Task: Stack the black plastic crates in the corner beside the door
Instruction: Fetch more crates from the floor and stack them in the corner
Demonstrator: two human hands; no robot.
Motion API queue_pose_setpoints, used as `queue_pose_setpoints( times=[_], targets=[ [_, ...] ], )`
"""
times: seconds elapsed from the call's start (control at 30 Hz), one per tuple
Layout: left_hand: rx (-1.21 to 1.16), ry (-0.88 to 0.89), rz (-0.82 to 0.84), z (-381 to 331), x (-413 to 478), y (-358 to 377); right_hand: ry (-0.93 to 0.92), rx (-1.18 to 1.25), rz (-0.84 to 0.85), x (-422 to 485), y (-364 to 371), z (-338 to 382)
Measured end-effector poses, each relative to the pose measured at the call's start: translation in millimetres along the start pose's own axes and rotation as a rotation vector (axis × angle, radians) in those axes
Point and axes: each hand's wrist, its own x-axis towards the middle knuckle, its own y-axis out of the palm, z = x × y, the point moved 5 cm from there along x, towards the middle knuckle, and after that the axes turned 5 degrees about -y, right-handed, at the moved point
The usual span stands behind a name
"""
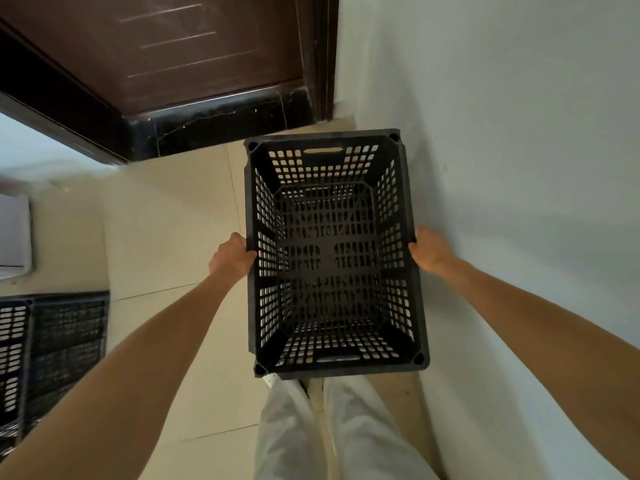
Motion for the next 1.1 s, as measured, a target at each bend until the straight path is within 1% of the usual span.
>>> queue_pose_setpoints(
  times=[0.2,0.43,0.7,0.83,1.1],
  targets=[
    [0.01,-0.004,0.009,7.2,1.1,4.5,-0.043,-0.013,-0.058,4.1,7.5,-2.7],
    [-0.007,-0.023,-0.002,7.9,-3.8,1.6,-0.067,-0.033,-0.098,13.7,-3.8,7.9],
    [-0.015,-0.015,-0.008,6.5,-0.6,0.8,-0.043,-0.023,-0.089,17.8,-5.1,11.3],
    [-0.023,-0.006,-0.024,6.6,-0.6,1.4,-0.028,-0.016,-0.052,16.8,-3.7,10.3],
    [0.002,0.027,-0.026,5.4,1.3,2.9,-0.007,0.037,-0.045,6.8,2.3,5.5]
  ],
)
